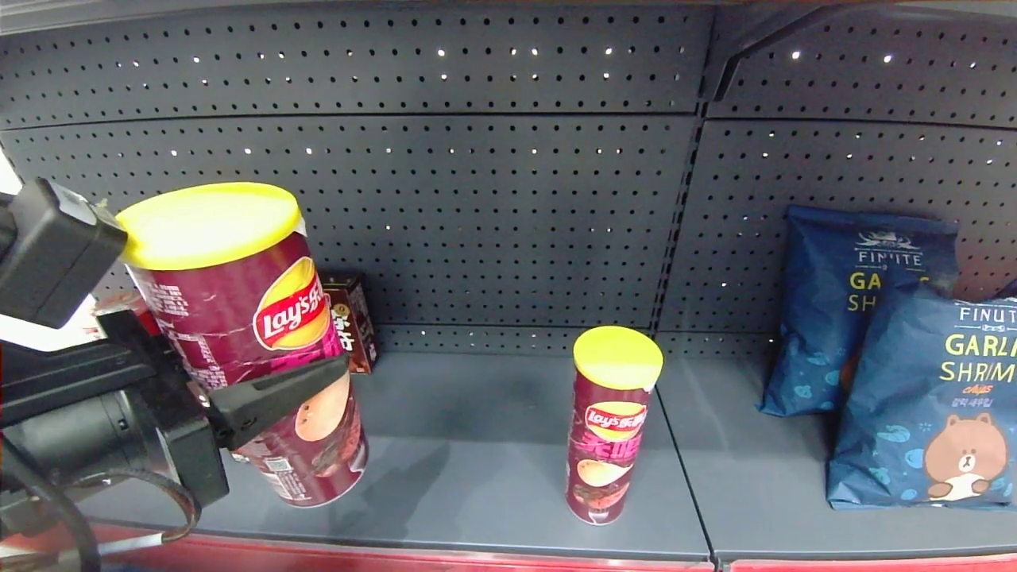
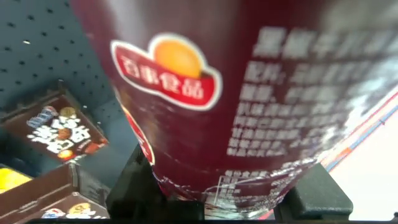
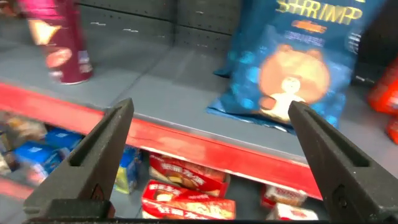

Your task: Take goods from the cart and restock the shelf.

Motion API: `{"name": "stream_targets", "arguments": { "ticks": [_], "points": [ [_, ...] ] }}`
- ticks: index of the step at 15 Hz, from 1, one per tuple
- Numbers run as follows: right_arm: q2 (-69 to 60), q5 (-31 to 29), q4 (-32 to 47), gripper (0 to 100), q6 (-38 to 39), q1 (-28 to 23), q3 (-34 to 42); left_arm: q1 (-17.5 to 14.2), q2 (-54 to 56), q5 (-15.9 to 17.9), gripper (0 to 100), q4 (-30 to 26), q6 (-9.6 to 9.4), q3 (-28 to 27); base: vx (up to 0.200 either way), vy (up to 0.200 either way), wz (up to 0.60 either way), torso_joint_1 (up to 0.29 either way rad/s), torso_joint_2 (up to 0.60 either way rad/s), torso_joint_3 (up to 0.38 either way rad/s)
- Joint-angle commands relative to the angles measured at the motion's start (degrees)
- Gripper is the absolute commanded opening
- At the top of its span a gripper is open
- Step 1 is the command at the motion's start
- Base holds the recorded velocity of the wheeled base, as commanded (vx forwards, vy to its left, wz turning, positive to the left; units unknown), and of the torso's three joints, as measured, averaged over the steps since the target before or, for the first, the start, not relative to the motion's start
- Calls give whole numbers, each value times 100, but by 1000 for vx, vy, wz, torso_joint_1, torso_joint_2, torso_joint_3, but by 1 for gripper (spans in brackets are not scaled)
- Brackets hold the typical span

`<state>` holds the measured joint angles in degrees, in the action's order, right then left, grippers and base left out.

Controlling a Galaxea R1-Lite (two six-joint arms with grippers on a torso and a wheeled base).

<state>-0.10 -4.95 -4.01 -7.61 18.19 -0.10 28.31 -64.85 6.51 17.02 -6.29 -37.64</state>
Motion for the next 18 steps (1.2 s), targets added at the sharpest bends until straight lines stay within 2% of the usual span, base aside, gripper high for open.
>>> {"name": "stream_targets", "arguments": {
  "ticks": [1,8,10,11,14,15,16,18],
  "points": [
    [10,64,-3,100,-4,0,1,-1,17,-1,0,3,-4,99,0,0,0,0,0,0],
    [10,170,6,100,-13,0,1,-106,-27,-1,0,-67,23,302,0,0,0,0,0,0],
    [10,187,6,100,-13,0,1,-18,-247,17,0,-23,277,249,0,0,0,0,0,0],
    [10,196,6,100,-22,0,1,70,-282,43,0,-67,348,126,0,0,0,0,0,0],
    [10,249,6,100,-22,0,1,35,-827,79,0,38,304,-59,0,0,0,0,0,0],
    [10,240,6,100,-4,0,1,26,-1091,96,0,197,348,-120,0,0,0,0,0,0],
    [10,240,6,100,-13,0,1,-27,-1284,289,0,390,357,-129,0,0,0,0,0,0],
    [10,249,6,100,-13,0,1,-203,-1574,1221,0,742,357,-50,0,0,0,0,0,0]
  ]
}}
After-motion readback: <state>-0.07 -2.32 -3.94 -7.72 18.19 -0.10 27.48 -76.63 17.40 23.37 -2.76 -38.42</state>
